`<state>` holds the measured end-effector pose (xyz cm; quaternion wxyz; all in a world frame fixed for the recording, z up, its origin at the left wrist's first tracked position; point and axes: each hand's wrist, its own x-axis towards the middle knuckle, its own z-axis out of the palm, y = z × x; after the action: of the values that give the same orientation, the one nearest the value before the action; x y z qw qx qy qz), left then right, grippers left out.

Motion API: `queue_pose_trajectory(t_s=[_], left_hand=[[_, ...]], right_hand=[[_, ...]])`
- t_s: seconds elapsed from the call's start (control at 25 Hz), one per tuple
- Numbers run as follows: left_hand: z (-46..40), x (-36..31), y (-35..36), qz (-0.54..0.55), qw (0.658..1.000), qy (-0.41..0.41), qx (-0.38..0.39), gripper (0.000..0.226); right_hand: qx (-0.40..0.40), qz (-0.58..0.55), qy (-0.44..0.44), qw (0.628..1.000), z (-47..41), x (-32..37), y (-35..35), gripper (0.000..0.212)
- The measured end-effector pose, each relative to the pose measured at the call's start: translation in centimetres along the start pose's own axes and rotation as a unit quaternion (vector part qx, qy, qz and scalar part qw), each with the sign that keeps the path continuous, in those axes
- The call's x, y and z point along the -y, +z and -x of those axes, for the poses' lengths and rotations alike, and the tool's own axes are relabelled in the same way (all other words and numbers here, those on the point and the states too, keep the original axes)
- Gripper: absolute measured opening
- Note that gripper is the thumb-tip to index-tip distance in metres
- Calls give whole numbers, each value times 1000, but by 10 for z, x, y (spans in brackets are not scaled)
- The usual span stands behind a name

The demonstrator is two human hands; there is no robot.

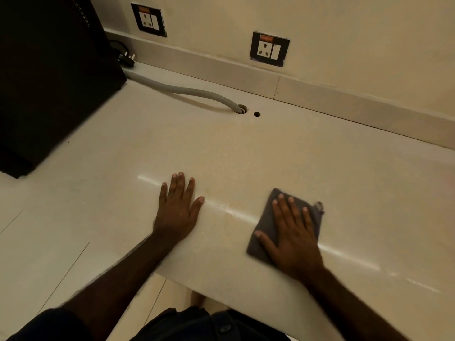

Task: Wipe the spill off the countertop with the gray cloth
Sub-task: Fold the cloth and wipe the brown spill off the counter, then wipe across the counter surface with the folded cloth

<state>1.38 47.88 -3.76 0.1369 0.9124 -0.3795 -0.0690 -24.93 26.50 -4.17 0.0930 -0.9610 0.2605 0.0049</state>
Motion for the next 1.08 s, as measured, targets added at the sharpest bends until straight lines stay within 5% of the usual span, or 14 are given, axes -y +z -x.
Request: queue_pose_trajectory(t_s=[0.24,0.44,0.6,0.76,0.92,1.08], left_hand=[[0,1,1,-6,1000,-8,10,72],[-1,1,-2,15,1000,-10,-4,69],[0,7,-6,62,998,1,-5,68],[3,26,-18,31,999,-13,-1,68],[10,39,-27,30,999,-34,15,70],[6,32,-36,48,999,-20,-9,66]], right_hand=[[8,-7,104,995,-104,34,-20,105],[32,-17,-29,999,-76,101,-4,103],[28,-29,-120,992,-18,61,0,98],[50,20,-41,998,-66,1,-28,104],[134,-102,34,985,-151,21,-40,103],[94,3,-21,995,-166,68,-28,81]])
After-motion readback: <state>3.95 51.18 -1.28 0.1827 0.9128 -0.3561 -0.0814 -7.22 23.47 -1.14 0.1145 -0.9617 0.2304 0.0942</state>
